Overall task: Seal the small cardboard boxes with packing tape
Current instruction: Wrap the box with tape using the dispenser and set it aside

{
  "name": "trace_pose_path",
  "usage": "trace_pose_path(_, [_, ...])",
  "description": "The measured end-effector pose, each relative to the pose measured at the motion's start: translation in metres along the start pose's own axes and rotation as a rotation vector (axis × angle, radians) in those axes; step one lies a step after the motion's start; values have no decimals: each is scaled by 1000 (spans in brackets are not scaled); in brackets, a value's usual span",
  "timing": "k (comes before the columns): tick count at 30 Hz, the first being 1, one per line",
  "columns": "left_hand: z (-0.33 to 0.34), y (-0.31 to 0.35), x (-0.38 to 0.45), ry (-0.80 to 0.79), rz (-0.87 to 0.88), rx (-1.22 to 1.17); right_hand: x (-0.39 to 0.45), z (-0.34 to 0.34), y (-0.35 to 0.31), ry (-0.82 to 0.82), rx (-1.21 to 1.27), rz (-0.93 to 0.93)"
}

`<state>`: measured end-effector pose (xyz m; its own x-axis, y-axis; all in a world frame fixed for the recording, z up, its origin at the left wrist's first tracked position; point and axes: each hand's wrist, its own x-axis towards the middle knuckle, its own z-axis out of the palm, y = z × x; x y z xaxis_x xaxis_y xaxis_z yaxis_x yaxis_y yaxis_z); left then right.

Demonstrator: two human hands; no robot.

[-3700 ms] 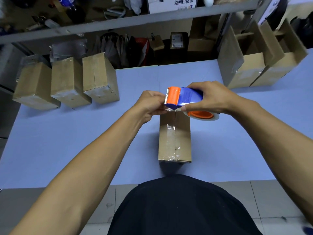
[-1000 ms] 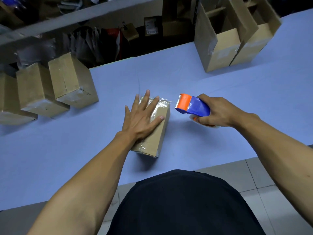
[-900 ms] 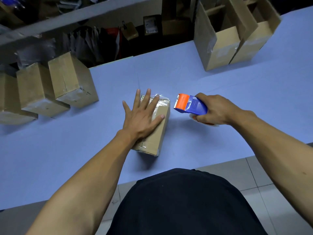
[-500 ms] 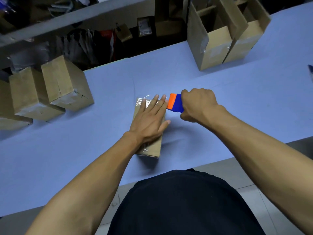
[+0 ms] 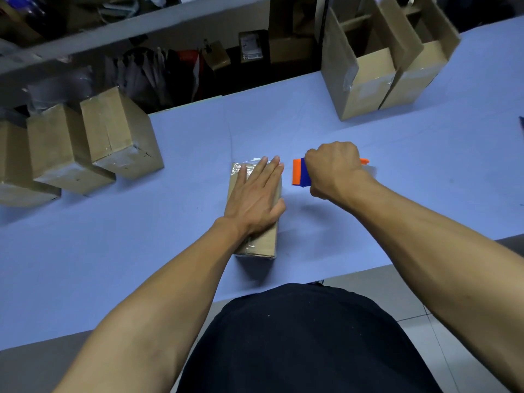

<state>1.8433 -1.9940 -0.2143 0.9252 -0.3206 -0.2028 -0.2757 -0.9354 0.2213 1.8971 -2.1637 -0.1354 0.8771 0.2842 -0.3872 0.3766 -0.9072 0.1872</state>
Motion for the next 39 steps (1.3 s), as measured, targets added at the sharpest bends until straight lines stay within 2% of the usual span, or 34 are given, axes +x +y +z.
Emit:
trace_pose_path(3, [2,2,1,12,7,-11,3,17,-3,-38,91,71])
trace_pose_path(7, [3,-7,-9,29,-62,-125,15,36,-5,9,267,135])
trace_pose_path(10, [0,-10,-17,222,-126,-470,24,58,-12,30,389,131])
trace_pose_path(12, [-3,-10,-21,388,-262,-657,29,71,-18,-41,469,128])
trace_pose_path(15, [-5,-15,-26,504,-403,-687,29,88,-27,-120,590,91])
trace_pose_path(20, [-5,-26,-31,526,-593,-761,24,106,-32,-115,684,63])
trace_pose_path(23, [-9,-29,-28,505,-779,-927,22,94,-32,118,712,189])
trace_pose_path(25, [-10,-31,-25,523,-848,-977,21,74,-38,233,929,242])
trace_pose_path(28, [-15,-28,-18,536,-884,-995,27,57,-54,170,1312,264])
trace_pose_path(31, [-18,-26,-13,553,-932,-1044,36,65,-64,100,1552,328])
trace_pose_path(34, [-22,-27,-12,579,-980,-1090,33,59,-68,124,1601,350])
trace_pose_path(39, [-29,-32,-14,626,-959,-1104,29,44,-76,228,1574,345])
